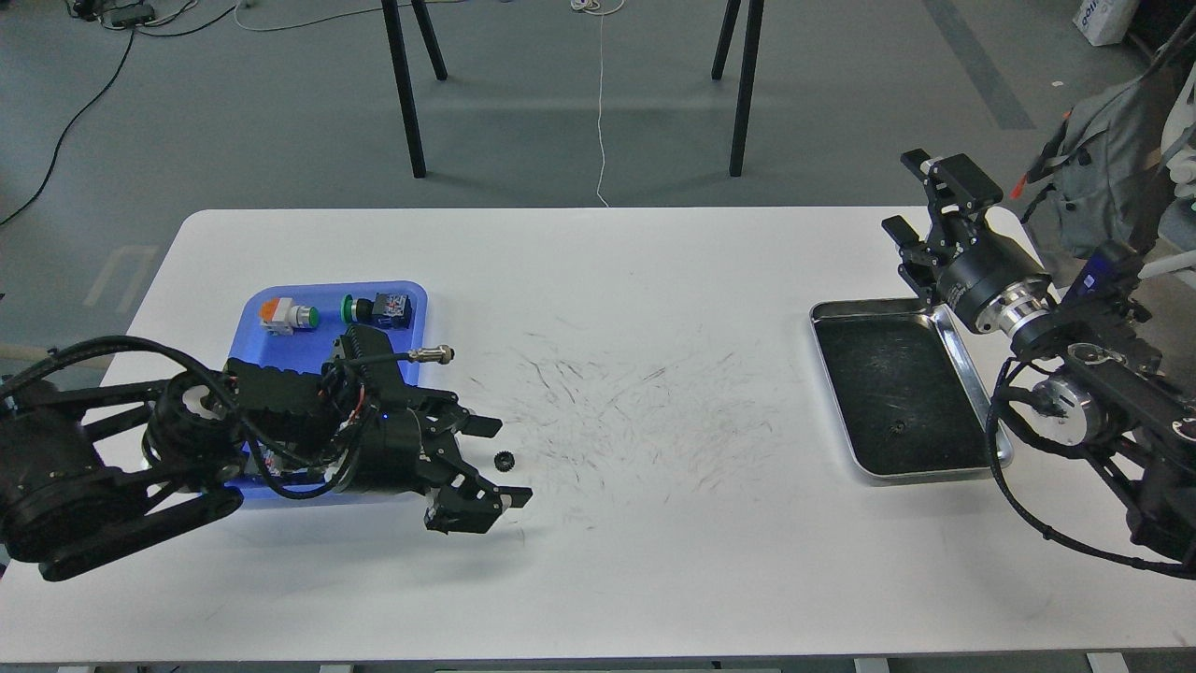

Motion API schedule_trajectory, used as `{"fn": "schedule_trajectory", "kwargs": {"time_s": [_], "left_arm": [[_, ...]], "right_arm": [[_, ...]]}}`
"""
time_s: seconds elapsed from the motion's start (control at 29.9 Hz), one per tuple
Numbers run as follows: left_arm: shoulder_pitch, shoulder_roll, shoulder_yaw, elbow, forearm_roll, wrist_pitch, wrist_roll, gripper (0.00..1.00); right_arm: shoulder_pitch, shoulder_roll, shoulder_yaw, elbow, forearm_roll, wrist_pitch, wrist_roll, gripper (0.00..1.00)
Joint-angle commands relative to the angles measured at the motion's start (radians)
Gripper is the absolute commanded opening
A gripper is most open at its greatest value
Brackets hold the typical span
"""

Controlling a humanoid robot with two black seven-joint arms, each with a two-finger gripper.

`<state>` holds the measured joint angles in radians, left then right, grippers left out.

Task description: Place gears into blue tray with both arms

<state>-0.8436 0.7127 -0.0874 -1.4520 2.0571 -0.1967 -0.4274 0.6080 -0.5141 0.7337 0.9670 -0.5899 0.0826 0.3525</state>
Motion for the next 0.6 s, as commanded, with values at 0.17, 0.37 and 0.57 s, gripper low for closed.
{"fn": "schedule_trajectory", "kwargs": {"time_s": [0.17, 0.37, 0.57], "left_arm": [[0.031, -0.051, -0.002, 0.091, 0.055, 0.056, -0.004, 0.84], [0.058, -0.102, -0.012, 0.163, 0.087, 0.085, -0.004, 0.8], [0.064, -0.157, -0.005, 0.268, 0.095, 0.14, -0.004, 0.78]], "right_arm": [[-0.011, 0.002, 0.015, -0.002, 0.044, -0.004, 0.003, 0.9], [-0.013, 0.002, 0.023, -0.002, 0.045, -0.014, 0.014, 0.9], [-0.014, 0.003, 0.019, -0.002, 0.045, -0.015, 0.014, 0.9]]}}
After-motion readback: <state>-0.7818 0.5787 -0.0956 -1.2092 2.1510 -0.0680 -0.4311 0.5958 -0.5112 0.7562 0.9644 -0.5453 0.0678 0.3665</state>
